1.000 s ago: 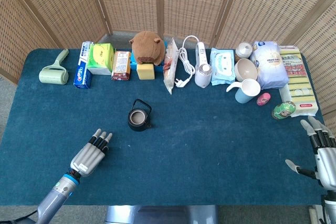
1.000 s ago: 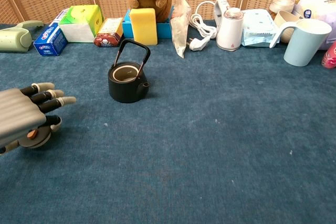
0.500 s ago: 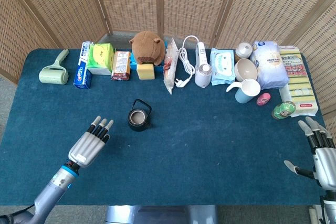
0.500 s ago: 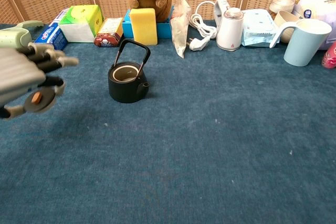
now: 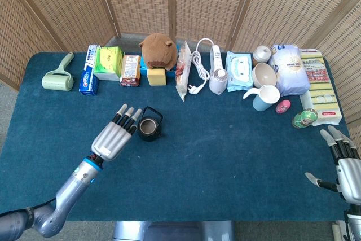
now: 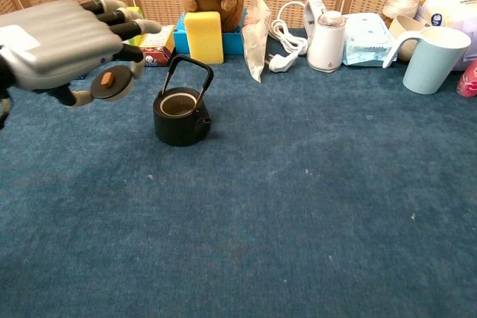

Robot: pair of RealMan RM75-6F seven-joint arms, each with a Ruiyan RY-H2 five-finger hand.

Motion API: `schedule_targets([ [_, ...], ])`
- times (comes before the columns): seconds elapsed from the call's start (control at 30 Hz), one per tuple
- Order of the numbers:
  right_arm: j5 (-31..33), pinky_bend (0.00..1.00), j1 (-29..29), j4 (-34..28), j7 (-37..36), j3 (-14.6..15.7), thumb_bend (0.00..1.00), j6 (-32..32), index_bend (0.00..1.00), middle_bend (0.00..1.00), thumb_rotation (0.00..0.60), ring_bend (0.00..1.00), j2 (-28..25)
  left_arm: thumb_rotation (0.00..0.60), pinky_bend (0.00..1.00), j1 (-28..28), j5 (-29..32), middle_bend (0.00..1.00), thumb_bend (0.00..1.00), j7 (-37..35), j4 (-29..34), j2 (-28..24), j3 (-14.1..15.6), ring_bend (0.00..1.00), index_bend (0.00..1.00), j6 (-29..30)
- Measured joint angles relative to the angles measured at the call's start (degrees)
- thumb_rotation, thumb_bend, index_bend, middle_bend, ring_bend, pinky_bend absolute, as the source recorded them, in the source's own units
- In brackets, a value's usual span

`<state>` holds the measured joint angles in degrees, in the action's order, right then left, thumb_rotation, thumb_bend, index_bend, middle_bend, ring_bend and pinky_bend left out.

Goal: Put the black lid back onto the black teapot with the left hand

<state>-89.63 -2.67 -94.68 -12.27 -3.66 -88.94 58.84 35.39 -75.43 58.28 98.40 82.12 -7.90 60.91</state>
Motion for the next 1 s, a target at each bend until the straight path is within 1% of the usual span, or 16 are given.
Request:
schedule_targets([
  [0.13, 0.33, 0.0, -0.08, 0.25, -0.88, -0.14, 0.04, 0.23, 0.0, 0.0, 0.6, 0.0, -0.22, 0.6, 0.02, 2.9, 4.49, 0.0, 0.27, 2.91, -2.4, 3.62, -1.88, 0.0, 0.41, -1.77],
  [0.3, 0.69, 0.0, -0.24, 0.53, -1.36, -0.13, 0.04, 0.86, 0.0, 0.0, 0.6, 0.0, -0.39, 0.6, 0.02, 5.5, 8.24, 0.0, 0.27, 2.83, -6.74, 7.68, -3.25, 0.0, 0.41, -3.34],
  [0.47, 0.85, 0.0, -0.33, 0.66, -2.01, -0.15, 0.04, 1.11, 0.0, 0.0, 0.6, 0.0, -0.57, 0.6, 0.02, 8.16, 10.68, 0.0, 0.27, 2.78, -10.74, 11.34, -4.13, 0.0, 0.41, -3.84],
  [0.7, 0.92, 0.0, -0.4, 0.73, -2.91, -0.11, 0.04, 1.39, 0.0, 0.0, 0.6, 0.0, -0.86, 0.6, 0.02, 10.38, 13.16, 0.0, 0.27, 4.01, -12.95, 13.65, -3.75, 0.0, 0.41, -3.5],
  [1.0, 0.7, 0.0, -0.24, 0.7, -4.01, -0.02, 0.04, 1.12, 0.0, 0.0, 0.6, 0.0, -1.24, 0.6, 0.02, 11.27, 14.4, 0.0, 0.27, 5.79, -13.17, 14.2, -2.67, 0.0, 0.41, -1.57],
])
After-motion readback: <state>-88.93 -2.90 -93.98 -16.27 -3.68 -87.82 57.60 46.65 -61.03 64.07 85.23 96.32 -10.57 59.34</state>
